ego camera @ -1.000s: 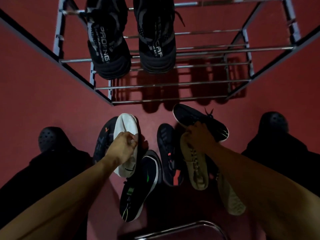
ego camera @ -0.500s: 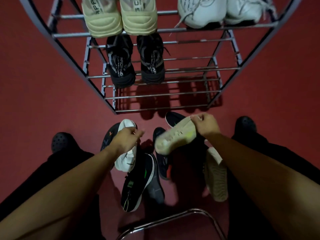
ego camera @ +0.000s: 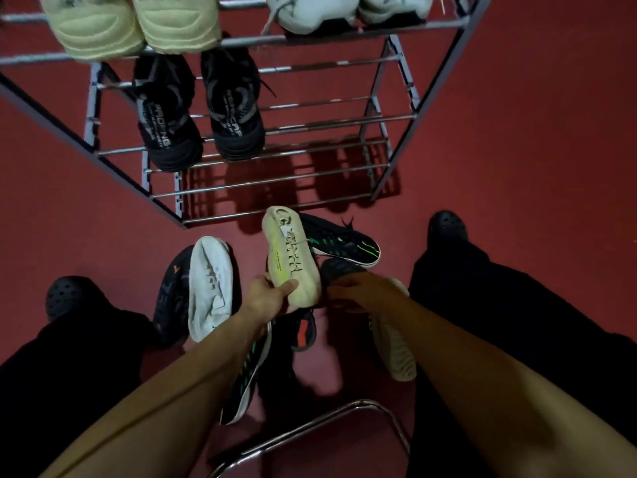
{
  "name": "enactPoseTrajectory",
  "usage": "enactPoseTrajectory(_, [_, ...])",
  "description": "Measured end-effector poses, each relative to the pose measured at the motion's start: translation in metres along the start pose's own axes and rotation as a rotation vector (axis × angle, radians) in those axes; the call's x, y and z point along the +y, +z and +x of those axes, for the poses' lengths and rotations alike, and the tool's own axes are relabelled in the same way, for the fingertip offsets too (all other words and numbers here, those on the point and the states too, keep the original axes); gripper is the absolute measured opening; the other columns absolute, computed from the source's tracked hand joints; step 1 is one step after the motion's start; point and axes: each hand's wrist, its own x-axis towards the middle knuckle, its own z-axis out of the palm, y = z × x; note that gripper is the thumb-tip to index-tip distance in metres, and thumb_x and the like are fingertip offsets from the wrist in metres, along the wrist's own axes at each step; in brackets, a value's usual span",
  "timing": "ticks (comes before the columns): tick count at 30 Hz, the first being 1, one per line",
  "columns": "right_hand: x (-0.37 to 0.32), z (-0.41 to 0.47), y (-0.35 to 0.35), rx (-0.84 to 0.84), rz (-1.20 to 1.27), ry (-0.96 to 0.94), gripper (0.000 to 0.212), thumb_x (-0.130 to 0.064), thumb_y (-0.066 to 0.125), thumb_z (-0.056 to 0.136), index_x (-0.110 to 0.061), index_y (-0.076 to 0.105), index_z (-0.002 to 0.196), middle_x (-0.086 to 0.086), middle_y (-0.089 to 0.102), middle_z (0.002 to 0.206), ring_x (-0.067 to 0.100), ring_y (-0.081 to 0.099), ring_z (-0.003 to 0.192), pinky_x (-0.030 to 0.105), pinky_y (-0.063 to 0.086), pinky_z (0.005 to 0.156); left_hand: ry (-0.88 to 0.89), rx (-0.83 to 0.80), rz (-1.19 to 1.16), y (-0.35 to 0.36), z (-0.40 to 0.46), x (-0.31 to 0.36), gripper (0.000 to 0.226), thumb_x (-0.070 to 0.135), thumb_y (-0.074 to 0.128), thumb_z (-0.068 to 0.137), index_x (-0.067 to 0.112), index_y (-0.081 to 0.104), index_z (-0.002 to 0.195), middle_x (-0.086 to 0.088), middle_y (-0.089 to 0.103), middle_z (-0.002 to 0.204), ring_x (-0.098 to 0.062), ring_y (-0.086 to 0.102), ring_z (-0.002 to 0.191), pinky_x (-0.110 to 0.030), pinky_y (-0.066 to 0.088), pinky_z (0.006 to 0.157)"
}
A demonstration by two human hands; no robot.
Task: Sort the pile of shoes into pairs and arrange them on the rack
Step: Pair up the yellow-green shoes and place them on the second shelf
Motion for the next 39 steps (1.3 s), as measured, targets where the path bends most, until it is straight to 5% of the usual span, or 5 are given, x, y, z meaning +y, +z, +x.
enactPoseTrajectory(6, [0.054, 0.033, -0.064, 0.487, -0.256, -0.141, 0.039, -0.001, 0.069, 0.081, -0.004, 0.064, 0.12, 0.016, 0.065, 0.121, 0.022, 0.062, 0.105, 0.034, 0.056, 0.088, 0.004, -0.055, 0.2, -0.001, 0.029, -0.014, 0.034, 0.018, 0.078, 0.088, 0.001, 0.061, 0.112, -0.016, 0.072, 0.106, -0.023, 0.071, 0.074, -0.03, 0.055, 0.059])
enactPoseTrajectory(14, [0.099, 0.058, -0.094, 0.252, -0.677, 0.152, 0.063, -0.03, 0.057, 0.096, -0.011, 0.032, 0.151, 0.017, 0.035, 0.154, 0.035, 0.033, 0.142, 0.041, 0.026, 0.117, -0.099, -0.067, 0.101, -0.005, 0.053, -0.033, 0.03, 0.017, 0.078, 0.088, 0.006, 0.06, 0.11, -0.016, 0.069, 0.111, -0.029, 0.071, 0.083, -0.028, 0.056, 0.054])
enactPoseTrajectory(26, [-0.002, -0.008, -0.063, -0.002, -0.693, 0.01, 0.04, -0.058, 0.078, 0.072, -0.021, 0.064, 0.064, -0.004, 0.059, 0.068, 0.012, 0.055, 0.066, 0.023, 0.043, 0.059, 0.004, -0.07, 0.098, -0.034, 0.006, -0.003, 0.039, 0.014, 0.075, 0.091, 0.001, 0.058, 0.122, -0.018, 0.066, 0.117, -0.031, 0.069, 0.089, -0.028, 0.058, 0.052])
enactPoseTrajectory(30, [-0.036, -0.036, -0.058, 0.083, -0.462, -0.207, 0.023, -0.018, 0.082, 0.079, -0.012, 0.071, 0.098, -0.015, 0.059, 0.084, 0.004, 0.057, 0.076, 0.003, 0.04, 0.062, 0.059, -0.011, 0.058, -0.066, -0.017, 0.008, 0.032, 0.013, 0.072, 0.092, 0.003, 0.059, 0.12, -0.021, 0.069, 0.115, -0.032, 0.069, 0.088, -0.034, 0.058, 0.061])
enactPoseTrajectory(39, [-0.049, -0.031, 0.039, 0.138, 0.47, -0.182, 0.067, 0.006, 0.074, 0.079, -0.016, 0.045, 0.135, 0.015, 0.063, 0.118, 0.032, 0.066, 0.103, 0.037, 0.058, 0.067, 0.006, 0.0, -0.161, -0.109, -0.037, -0.006, 0.027, 0.014, 0.074, 0.092, 0.007, 0.061, 0.115, -0.018, 0.073, 0.103, -0.03, 0.069, 0.073, -0.035, 0.057, 0.062])
